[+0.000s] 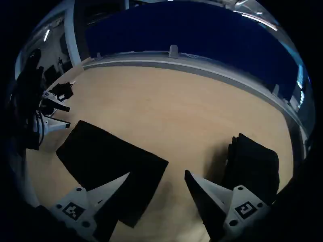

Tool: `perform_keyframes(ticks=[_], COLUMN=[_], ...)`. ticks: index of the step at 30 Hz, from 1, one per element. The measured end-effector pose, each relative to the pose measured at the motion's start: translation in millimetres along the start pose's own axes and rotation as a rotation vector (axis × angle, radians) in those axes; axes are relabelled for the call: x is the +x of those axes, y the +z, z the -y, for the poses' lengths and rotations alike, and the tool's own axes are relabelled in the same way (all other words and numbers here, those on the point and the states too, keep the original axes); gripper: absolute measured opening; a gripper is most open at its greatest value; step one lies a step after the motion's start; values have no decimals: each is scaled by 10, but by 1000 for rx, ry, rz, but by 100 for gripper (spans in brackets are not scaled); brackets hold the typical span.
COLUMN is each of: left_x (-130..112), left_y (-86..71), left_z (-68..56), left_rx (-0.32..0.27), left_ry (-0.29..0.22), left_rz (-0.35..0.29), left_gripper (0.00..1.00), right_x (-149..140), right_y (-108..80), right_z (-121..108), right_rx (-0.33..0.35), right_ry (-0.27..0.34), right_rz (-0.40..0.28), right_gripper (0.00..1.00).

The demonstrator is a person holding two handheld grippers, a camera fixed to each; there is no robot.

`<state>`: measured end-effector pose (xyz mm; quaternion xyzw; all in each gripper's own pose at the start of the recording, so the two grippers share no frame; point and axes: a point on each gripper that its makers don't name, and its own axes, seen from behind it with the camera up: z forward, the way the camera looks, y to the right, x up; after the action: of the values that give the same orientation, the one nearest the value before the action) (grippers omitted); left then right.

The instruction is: Fold towel

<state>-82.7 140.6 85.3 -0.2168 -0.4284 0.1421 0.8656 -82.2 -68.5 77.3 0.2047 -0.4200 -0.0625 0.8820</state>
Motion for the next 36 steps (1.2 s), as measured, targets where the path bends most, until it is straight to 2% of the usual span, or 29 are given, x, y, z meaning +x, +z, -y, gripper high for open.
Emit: perform_keyframes(ticks=[7,17,26,36], left_x=[-12,-73,-267,-669], left_y=[-36,-151,-384,-733], left_z=[-13,7,57,61], left_rx=[-4,15,65,128], left_ry=[-3,-20,-69,-144], left_rz=[-4,-15,-30,-39], left_gripper=[94,94,94,94], right_x=[-22,-50,-154,-368], right_y=[-18,-108,-204,-329], right_z=[18,80,218,383], right_rx=[-3,11,47,97], right_ry=[-5,-11,-57,-146], right_rz=[2,1,22,59], right_gripper=[100,100,100,100])
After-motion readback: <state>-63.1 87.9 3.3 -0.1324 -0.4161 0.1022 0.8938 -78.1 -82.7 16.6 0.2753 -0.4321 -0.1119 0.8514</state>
